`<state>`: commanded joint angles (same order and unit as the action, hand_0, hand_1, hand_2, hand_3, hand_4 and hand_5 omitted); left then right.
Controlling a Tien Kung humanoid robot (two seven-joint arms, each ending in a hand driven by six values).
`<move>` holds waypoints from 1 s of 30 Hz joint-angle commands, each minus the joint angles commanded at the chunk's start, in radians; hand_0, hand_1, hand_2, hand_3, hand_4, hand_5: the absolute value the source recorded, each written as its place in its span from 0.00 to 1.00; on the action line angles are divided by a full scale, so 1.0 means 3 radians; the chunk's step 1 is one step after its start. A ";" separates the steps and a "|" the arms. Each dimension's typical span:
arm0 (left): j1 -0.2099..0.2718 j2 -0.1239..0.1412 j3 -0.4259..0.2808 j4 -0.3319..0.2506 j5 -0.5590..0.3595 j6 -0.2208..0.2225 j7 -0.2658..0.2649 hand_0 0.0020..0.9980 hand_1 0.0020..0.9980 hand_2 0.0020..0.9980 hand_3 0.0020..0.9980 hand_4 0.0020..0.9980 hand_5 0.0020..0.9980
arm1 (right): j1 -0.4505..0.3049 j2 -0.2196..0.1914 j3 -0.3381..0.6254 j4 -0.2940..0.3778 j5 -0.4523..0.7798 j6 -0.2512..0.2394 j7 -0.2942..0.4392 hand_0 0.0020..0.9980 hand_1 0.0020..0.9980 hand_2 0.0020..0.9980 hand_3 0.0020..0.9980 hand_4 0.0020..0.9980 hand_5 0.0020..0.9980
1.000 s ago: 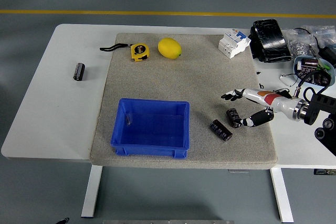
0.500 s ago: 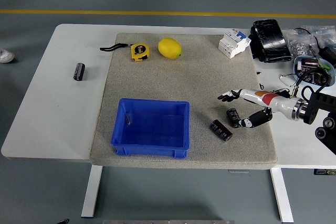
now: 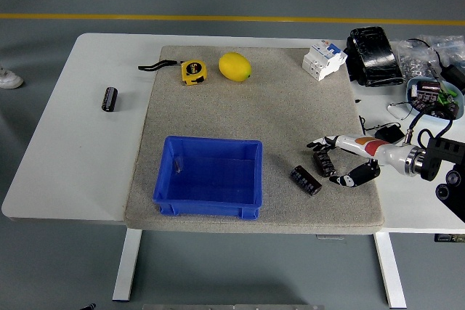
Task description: Pick up the battery,place it into the box
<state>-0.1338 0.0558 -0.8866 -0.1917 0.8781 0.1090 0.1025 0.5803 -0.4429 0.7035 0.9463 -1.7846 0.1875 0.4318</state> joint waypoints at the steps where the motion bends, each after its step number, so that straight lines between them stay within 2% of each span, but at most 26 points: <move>1: 0.0001 0.0000 -0.0003 0.0000 0.0005 -0.0001 0.0001 0.72 0.79 0.82 0.64 0.73 0.60 | -0.0003 0.0006 0.0001 -0.0007 -0.0003 -0.0005 0.0001 0.87 0.82 0.86 0.91 0.74 0.05; 4: 0.0005 0.0000 -0.0024 -0.0002 0.0043 -0.0008 0.0010 0.72 0.79 0.82 0.64 0.73 0.60 | -0.0010 0.0032 0.0003 -0.0030 -0.0002 -0.0028 0.0005 0.87 0.82 0.86 0.91 0.74 0.05; 5: 0.0005 0.0000 -0.0033 -0.0002 0.0059 -0.0010 0.0013 0.72 0.79 0.82 0.64 0.73 0.60 | -0.0010 0.0039 0.0002 -0.0036 -0.0001 -0.0035 0.0006 0.84 0.79 0.83 0.87 0.73 0.05; 10: 0.0008 0.0002 -0.0045 -0.0007 0.0090 -0.0014 0.0026 0.72 0.79 0.82 0.64 0.73 0.60 | -0.0015 0.0104 0.0017 -0.0089 0.0017 -0.0148 0.0029 0.84 0.79 0.83 0.87 0.73 0.05; 11: 0.0008 0.0002 -0.0042 -0.0008 0.0089 -0.0014 0.0027 0.72 0.79 0.82 0.64 0.73 0.60 | -0.0018 0.0111 0.0019 -0.0098 0.0018 -0.0178 0.0035 0.75 0.70 0.75 0.80 0.73 0.06; 16: 0.0006 0.0004 -0.0024 -0.0010 0.0066 -0.0011 0.0023 0.72 0.79 0.82 0.64 0.73 0.60 | -0.0021 0.0134 0.0026 -0.0142 0.0015 -0.0261 0.0056 0.75 0.70 0.75 0.80 0.73 0.06; 17: 0.0004 0.0004 -0.0019 -0.0010 0.0061 -0.0010 0.0023 0.72 0.79 0.82 0.64 0.73 0.60 | -0.0020 0.0137 0.0029 -0.0149 0.0013 -0.0266 0.0056 0.69 0.64 0.68 0.69 0.68 0.05; 22: -0.0007 0.0004 0.0003 -0.0010 0.0028 -0.0008 0.0015 0.72 0.79 0.82 0.64 0.73 0.60 | -0.0022 0.0150 0.0042 -0.0170 0.0002 -0.0260 0.0048 0.69 0.64 0.68 0.69 0.68 0.05; 23: -0.0008 0.0004 0.0005 -0.0010 0.0026 -0.0008 0.0015 0.72 0.79 0.82 0.63 0.73 0.60 | -0.0022 0.0151 0.0043 -0.0171 0.0000 -0.0258 0.0047 0.65 0.56 0.60 0.58 0.46 0.00; 28: -0.0013 0.0003 0.0011 -0.0008 0.0013 -0.0010 0.0012 0.72 0.79 0.82 0.63 0.73 0.60 | -0.0015 0.0143 0.0062 -0.0165 -0.0005 -0.0267 0.0045 0.65 0.56 0.60 0.58 0.46 0.00; 29: -0.0014 0.0002 0.0011 -0.0008 0.0012 -0.0010 0.0012 0.72 0.79 0.82 0.63 0.73 0.60 | -0.0011 0.0139 0.0071 -0.0160 -0.0007 -0.0268 0.0046 0.58 0.50 0.52 0.54 0.39 0.00; 30: -0.0015 0.0001 0.0009 -0.0008 0.0014 -0.0010 0.0013 0.72 0.79 0.82 0.63 0.73 0.60 | -0.0007 0.0134 0.0083 -0.0152 -0.0011 -0.0268 0.0046 0.58 0.50 0.52 0.54 0.39 0.00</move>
<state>-0.1381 0.0562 -0.8840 -0.1942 0.8822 0.1059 0.1063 0.5781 -0.4028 0.7285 0.9006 -1.7878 0.1070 0.4457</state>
